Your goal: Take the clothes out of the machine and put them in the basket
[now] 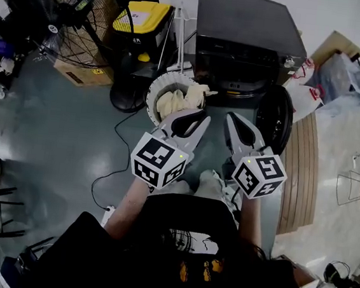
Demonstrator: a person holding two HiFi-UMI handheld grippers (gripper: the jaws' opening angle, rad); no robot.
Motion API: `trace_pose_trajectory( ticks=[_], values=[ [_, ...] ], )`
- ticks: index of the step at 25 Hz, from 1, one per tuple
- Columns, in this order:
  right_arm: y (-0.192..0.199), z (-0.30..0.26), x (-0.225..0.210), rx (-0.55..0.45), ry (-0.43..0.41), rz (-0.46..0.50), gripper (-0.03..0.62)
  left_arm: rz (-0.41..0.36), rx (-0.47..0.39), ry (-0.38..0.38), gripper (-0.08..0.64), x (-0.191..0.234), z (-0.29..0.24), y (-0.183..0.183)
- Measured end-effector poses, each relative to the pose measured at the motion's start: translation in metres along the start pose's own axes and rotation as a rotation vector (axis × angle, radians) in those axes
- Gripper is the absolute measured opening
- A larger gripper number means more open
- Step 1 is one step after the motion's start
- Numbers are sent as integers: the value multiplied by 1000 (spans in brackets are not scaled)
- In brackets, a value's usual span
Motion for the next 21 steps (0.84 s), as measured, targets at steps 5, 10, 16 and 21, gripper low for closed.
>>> trace_pose_trajectory(
  ticks=[5,10,16,21],
  values=[
    [3,-5,8,3,-5,8,9,2,-6,2,38,3,9,2],
    [3,-5,14,6,-13,28,9,8,-17,-3,40,4,16,3],
    [1,0,18,6,-10,49,9,8,-30,-20,38,6,25,0],
    [-1,6,14,-2,-1,56,9,8,-32,-34,38,6,29,0]
  ],
)
Point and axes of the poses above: the fingertips, and each gripper's own axes: z backward along the fingers, x to its left, y out of its underside, the point moved 3 cm from there along z, backward along the fingers
